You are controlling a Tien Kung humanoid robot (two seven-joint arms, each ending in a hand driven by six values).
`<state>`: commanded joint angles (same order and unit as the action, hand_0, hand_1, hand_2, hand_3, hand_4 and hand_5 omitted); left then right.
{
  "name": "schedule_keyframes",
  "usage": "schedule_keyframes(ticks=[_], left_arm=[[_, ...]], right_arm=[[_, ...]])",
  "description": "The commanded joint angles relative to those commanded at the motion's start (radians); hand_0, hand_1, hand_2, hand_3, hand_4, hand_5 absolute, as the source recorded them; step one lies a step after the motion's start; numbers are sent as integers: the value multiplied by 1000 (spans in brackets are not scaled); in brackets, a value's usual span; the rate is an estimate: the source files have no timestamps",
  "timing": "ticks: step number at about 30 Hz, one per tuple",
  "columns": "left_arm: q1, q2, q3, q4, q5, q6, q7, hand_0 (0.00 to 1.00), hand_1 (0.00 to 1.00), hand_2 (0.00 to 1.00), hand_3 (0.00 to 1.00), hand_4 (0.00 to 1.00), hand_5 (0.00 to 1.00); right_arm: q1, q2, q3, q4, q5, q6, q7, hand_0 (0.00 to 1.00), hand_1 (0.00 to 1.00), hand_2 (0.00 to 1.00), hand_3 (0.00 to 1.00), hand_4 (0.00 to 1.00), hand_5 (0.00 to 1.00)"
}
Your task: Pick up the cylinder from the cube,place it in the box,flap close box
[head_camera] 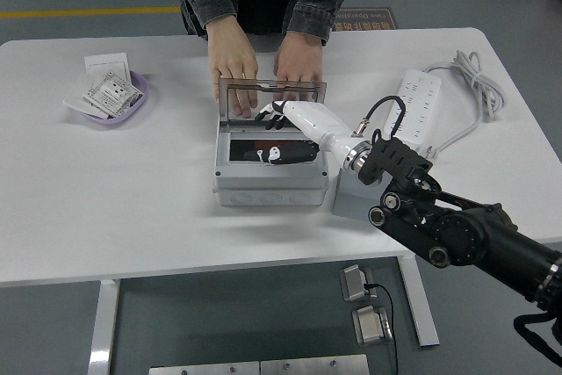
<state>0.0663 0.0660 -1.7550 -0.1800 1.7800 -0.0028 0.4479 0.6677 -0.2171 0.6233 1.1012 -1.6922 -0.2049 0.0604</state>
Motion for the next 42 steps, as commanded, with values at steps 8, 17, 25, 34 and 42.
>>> schedule_keyframes(ticks=[8,17,25,34,42], left_arm=[[6,1,-10,0,10,-1,1,651,699,676,717,785,525],[20,15,-39,0,27,0,5,650,699,676,714,781,513],[23,22,-46,0,33,-2,7,650,699,675,714,781,511],[21,19,-47,0,33,-2,6,650,698,674,710,781,510],[19,16,-49,0,31,0,4,650,699,674,711,781,510]], right_arm=[[25,-60,113,164,20,29,-24,591,547,629,730,998,705],[183,2,102,-23,21,33,2,453,538,637,731,998,703],[278,104,69,-260,-85,66,-24,451,538,638,732,998,694],[274,120,36,-416,-85,65,-18,471,539,644,741,986,686],[234,81,8,-325,-88,53,-21,467,539,646,741,983,683]])
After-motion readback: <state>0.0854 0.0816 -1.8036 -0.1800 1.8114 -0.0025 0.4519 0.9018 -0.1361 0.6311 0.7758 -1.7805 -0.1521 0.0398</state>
